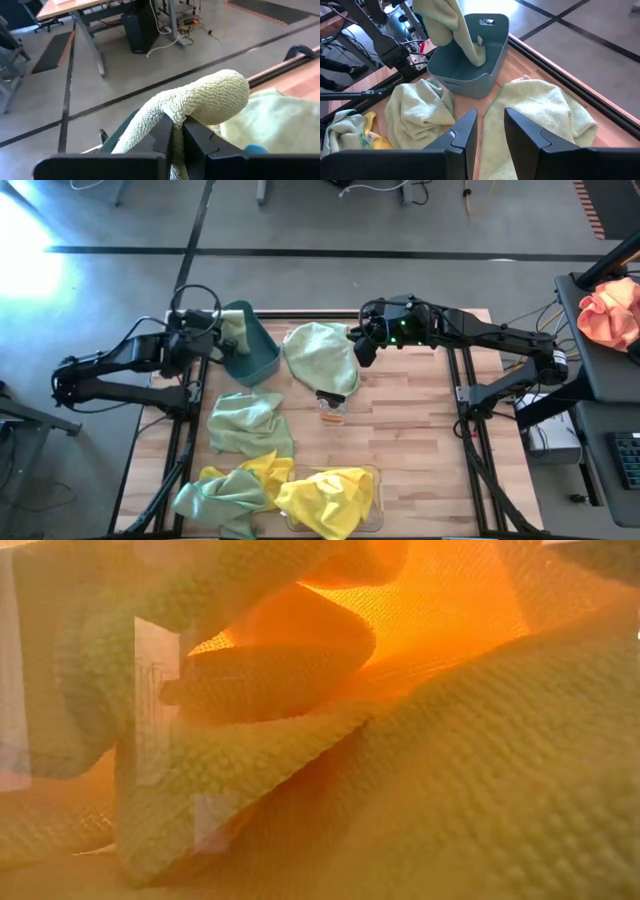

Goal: Sort microfiber towel by color & place in baskets
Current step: Put the green towel into the green bin

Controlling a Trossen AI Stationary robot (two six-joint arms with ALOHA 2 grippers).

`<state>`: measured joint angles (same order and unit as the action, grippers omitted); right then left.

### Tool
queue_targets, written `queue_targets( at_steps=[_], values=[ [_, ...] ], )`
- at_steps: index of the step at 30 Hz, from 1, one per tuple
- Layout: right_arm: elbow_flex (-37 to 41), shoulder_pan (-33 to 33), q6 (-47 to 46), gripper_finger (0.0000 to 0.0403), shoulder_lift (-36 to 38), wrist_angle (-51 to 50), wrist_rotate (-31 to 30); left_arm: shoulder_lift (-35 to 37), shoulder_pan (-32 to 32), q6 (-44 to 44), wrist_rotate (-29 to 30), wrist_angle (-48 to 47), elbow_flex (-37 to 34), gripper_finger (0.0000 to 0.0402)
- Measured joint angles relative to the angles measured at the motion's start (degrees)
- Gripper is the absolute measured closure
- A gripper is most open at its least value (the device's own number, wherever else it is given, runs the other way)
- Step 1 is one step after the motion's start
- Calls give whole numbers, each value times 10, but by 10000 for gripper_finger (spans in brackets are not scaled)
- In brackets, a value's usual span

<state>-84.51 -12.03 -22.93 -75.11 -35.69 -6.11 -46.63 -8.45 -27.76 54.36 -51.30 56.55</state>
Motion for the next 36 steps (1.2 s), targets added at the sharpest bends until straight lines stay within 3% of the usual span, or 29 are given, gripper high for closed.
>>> queue_targets(
  at_steps=[7,15,22,31,36],
  values=[
    [0,0,4,317,0,0,0,-5,0,2,-75,21,0,328],
    [0,0,4,318,0,-1,0,-1,0,7,-89,20,0,280],
    [0,0,0,321,0,-1,0,-21,0,26,-153,38,0,274],
    [0,0,0,321,0,-1,0,-116,0,102,-271,142,0,274],
    [0,0,0,321,0,-17,0,-170,-6,130,-280,148,0,274]
  ],
)
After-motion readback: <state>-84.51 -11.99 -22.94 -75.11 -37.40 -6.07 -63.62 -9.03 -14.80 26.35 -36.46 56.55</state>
